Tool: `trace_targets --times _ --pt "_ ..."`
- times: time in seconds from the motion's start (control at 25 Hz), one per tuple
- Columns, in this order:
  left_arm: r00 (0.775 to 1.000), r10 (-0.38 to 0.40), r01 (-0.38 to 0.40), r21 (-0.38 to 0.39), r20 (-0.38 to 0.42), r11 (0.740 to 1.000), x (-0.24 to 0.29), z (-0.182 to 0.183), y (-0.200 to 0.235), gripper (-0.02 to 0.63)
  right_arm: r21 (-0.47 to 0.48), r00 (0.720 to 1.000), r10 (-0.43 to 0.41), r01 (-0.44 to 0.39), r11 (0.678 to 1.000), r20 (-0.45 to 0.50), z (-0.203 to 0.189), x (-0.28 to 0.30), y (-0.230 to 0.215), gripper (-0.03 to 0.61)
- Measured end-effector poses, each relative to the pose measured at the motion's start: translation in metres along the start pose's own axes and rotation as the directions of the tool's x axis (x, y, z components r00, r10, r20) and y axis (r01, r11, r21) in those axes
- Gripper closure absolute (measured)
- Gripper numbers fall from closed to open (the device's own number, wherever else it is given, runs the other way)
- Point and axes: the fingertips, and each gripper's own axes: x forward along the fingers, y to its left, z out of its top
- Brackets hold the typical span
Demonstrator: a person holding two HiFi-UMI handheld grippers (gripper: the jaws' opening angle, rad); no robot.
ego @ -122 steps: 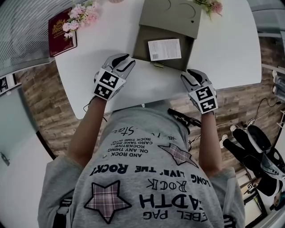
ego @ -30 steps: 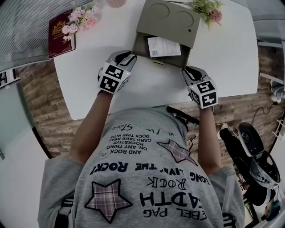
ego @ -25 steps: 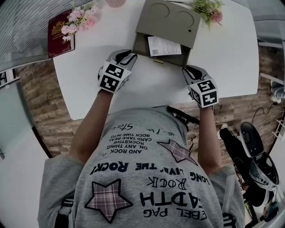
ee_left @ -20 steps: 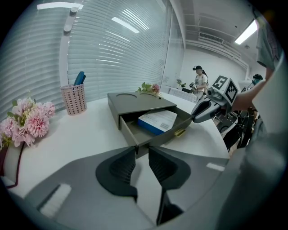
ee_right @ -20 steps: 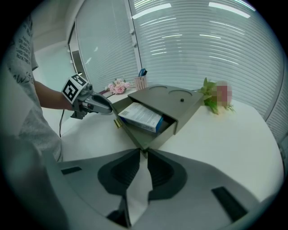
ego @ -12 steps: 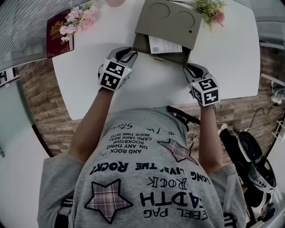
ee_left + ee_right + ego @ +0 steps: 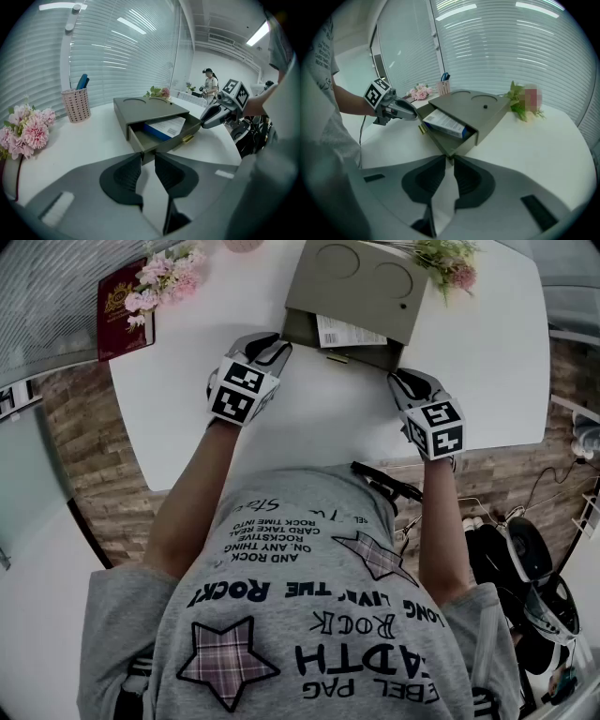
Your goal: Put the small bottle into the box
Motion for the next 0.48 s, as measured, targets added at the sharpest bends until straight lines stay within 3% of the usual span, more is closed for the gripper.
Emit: trace_targets --times 0.48 --pt "1.0 0.004 -0.004 -0.002 0.0 1.0 0.0075 0.007 0.0069 0.514 -0.002 0.999 -0.044 0.044 0.999 -0.004 0.0068 0.0048 -0.01 0.517"
